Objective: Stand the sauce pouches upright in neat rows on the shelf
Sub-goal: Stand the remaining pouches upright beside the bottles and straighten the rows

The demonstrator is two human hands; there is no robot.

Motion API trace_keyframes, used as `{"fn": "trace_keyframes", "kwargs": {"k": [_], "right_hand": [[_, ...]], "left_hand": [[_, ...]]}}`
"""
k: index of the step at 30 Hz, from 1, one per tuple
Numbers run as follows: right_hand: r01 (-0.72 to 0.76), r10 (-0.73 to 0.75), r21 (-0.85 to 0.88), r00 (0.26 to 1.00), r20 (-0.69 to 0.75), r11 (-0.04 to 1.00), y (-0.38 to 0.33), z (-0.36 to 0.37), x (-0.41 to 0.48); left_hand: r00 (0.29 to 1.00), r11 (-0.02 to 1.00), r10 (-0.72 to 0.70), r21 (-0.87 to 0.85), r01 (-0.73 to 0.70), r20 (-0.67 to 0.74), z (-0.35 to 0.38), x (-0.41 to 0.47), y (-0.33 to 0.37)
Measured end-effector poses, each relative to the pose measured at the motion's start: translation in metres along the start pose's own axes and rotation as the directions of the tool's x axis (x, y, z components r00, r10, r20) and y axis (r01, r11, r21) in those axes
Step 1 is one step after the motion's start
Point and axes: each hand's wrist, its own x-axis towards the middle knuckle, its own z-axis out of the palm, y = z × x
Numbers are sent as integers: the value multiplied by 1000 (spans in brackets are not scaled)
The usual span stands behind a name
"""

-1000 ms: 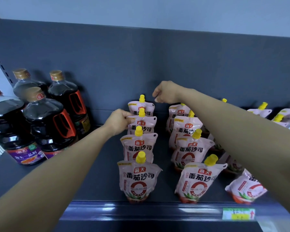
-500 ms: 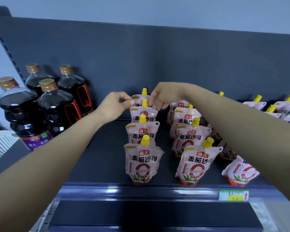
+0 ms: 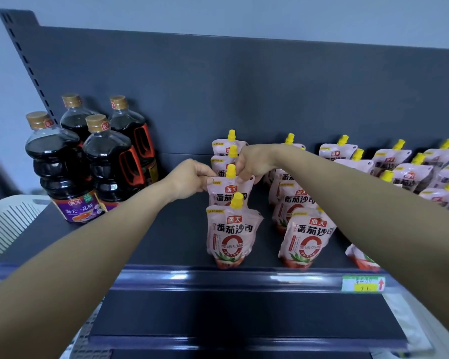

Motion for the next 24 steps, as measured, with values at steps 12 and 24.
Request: {"fn": "trace_keyframes", "kwargs": {"k": [12, 24], "right_hand": [[-43, 45, 90, 999, -28, 995, 0, 6, -2], [-89, 92, 114, 995, -21, 989, -4, -4, -21]], "left_hand": [[986, 999, 43, 31, -38, -163, -3, -9, 11], [934, 998, -37, 54, 19, 356, 5, -50, 15]]}}
